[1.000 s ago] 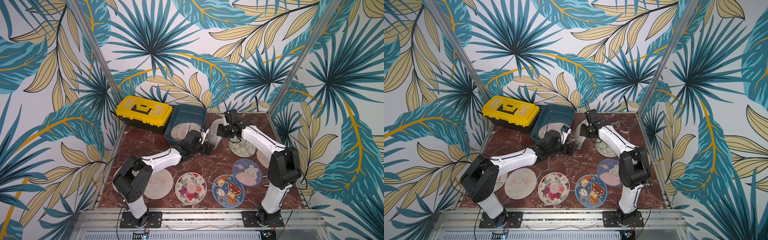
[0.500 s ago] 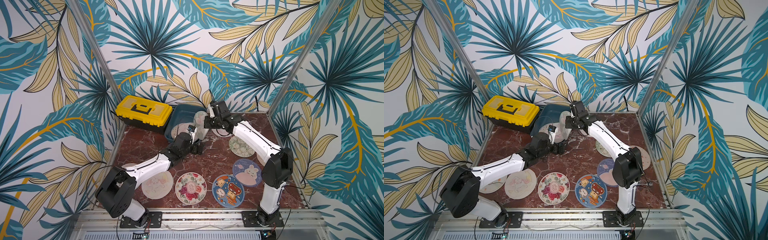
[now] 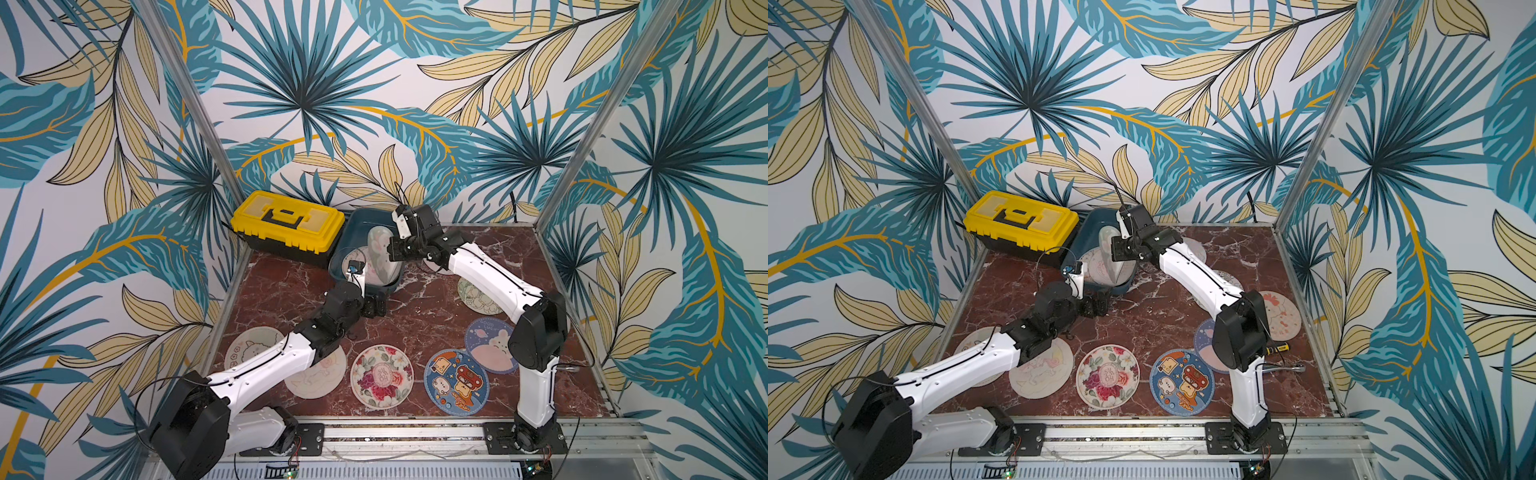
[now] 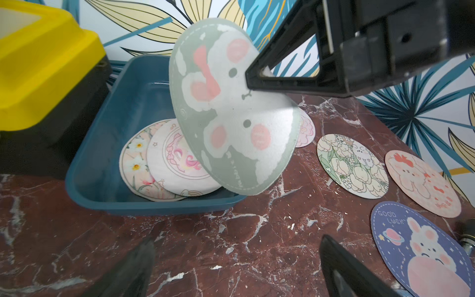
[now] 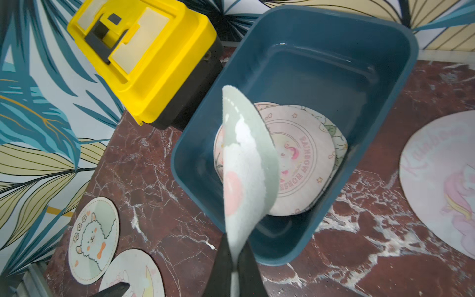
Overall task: Put the coasters into the storage box
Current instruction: Place the coaster in the storage box.
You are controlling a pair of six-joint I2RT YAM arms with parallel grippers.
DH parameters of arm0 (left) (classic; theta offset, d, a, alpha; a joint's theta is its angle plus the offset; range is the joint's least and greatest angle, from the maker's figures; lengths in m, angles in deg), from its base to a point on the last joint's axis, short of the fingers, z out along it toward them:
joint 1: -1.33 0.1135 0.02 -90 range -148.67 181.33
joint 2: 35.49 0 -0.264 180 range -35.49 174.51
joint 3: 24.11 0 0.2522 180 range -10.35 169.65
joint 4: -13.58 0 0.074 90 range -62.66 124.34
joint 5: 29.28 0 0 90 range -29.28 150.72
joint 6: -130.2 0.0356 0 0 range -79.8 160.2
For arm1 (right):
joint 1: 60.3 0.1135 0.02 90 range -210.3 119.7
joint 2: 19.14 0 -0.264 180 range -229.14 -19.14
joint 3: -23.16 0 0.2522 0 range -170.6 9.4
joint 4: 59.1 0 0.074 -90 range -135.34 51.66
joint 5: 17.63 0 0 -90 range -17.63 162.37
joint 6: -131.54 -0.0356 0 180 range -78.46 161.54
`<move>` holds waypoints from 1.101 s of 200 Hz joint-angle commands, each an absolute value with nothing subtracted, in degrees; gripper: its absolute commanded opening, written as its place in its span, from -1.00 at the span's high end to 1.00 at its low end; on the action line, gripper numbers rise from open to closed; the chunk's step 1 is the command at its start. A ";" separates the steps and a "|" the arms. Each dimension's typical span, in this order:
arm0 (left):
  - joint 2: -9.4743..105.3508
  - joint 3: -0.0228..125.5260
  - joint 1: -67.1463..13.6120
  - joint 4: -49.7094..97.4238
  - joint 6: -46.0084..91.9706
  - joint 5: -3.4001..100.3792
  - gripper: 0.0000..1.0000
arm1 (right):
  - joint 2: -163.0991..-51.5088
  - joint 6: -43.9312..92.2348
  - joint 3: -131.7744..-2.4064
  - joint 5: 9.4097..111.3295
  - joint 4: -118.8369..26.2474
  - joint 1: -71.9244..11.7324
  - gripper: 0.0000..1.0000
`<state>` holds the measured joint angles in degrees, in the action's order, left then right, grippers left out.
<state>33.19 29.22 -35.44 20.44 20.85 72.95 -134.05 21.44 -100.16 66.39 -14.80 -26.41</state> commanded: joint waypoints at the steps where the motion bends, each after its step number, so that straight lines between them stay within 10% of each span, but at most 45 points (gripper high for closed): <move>1: 29.99 26.36 -35.06 18.52 20.09 76.05 -0.99 | -137.00 21.59 -101.72 62.86 -18.89 -26.02 1.00; 220: 29.14 24.62 -34.22 18.49 20.66 80.48 -0.99 | -155.85 24.50 -110.74 78.53 -24.79 -26.06 1.00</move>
<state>27.75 26.22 -34.83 19.37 21.26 79.70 -153.46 22.79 -109.56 75.72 -25.77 -26.19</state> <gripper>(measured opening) 0.998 0.061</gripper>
